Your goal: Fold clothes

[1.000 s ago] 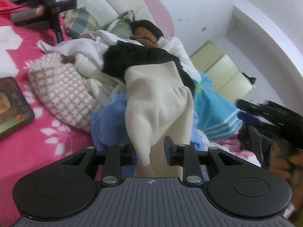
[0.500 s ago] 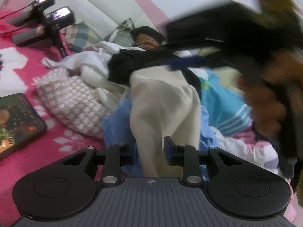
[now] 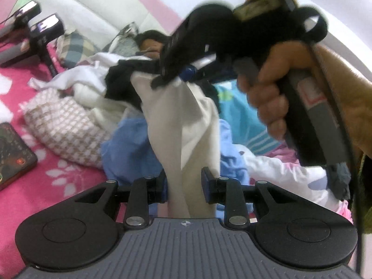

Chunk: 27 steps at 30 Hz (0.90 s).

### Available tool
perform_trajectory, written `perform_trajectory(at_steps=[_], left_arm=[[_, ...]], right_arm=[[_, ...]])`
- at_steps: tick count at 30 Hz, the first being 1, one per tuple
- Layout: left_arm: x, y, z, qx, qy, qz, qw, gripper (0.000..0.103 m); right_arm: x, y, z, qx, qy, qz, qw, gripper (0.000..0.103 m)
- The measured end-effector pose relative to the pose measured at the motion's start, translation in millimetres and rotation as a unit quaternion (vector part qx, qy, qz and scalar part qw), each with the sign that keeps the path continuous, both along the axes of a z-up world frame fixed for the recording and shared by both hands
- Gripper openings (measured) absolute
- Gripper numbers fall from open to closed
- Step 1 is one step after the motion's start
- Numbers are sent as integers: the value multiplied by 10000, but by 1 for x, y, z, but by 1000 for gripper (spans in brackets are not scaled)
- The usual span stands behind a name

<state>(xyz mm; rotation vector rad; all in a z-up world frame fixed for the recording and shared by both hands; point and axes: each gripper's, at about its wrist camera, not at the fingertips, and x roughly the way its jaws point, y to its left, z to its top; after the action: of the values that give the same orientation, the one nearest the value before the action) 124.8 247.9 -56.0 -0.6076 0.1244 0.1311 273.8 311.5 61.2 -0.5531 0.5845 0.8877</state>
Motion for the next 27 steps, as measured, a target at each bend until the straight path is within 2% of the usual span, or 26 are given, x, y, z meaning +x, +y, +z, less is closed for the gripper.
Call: perform_trajectory(at_steps=[3, 6, 7, 11, 15, 18, 21, 24, 27], left_arm=[[-7, -4, 4, 145, -173, 93, 9997, 30], [-12, -3, 5, 186, -244, 306, 9991, 34], [-12, -2, 4, 168, -198, 348, 9991, 34], [-1, 9, -6, -184, 347, 516, 9979, 34], [5, 28, -17, -687, 692, 610, 9934, 34], [3, 37, -21, -855, 771, 675, 9911, 34], [1, 43, -25, -1024, 841, 674, 9889, 34], [-2, 49, -30, -1181, 853, 641, 9872, 34], [-6, 53, -33, -1333, 861, 637, 9853, 34]], right_arm=[[-15, -18, 24, 864, 150, 571, 9945, 12], [-36, -21, 38, 1525, 177, 1474, 9771, 12], [-41, -16, 37, 1581, 174, 1649, 9734, 7], [-48, 16, 15, 1449, 11, 1851, 9720, 3], [-40, 47, -20, 872, -55, 1642, 9826, 3], [-34, 36, -14, 900, -191, 1330, 9868, 3], [-22, -5, 11, 1126, -312, 826, 9897, 5], [-11, -61, 36, 1264, -217, 298, 9913, 6], [-10, -110, 35, 965, 30, 11, 9953, 9]])
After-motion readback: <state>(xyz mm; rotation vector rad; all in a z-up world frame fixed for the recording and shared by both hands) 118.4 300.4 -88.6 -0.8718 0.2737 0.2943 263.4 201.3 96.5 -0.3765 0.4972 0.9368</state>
